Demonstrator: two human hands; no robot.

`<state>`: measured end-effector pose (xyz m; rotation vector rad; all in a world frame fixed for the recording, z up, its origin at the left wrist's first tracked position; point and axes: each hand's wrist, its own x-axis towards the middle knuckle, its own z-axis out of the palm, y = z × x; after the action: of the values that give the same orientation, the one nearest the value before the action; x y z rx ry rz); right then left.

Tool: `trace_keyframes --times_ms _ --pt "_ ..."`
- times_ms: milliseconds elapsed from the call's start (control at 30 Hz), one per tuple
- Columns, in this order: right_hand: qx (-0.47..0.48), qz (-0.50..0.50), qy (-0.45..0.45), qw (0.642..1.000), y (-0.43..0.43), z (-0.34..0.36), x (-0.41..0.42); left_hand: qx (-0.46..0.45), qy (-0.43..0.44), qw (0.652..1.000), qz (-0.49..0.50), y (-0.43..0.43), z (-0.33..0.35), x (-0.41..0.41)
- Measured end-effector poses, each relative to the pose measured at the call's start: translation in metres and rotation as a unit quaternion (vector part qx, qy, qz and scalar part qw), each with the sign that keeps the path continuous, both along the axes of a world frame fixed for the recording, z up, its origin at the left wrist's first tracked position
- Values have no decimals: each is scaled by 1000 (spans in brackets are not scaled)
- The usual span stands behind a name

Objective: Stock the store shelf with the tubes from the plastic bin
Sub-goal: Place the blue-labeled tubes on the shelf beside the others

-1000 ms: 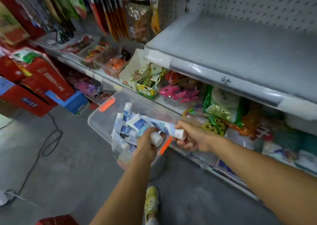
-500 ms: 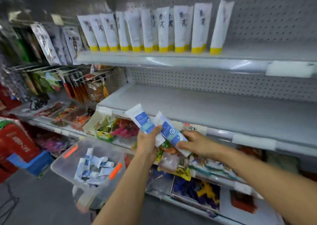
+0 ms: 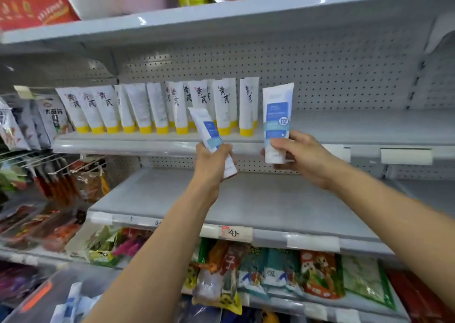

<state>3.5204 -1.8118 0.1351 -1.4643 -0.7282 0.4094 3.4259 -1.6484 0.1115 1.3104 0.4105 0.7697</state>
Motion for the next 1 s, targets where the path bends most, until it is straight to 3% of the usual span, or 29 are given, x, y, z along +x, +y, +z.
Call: trace_keyframes --times_ms 167,367,567,1000 --pt "-13 -125 -88 988 15 35 56 41 0 998 -44 3 13 30" --pt "-117 -183 -159 963 49 35 113 134 15 989 -60 21 14 57" --pt "-152 -189 -178 954 78 28 156 138 2 988 -71 39 15 76" --pt "-106 -187 -119 969 94 18 189 111 -15 988 -105 47 19 86"
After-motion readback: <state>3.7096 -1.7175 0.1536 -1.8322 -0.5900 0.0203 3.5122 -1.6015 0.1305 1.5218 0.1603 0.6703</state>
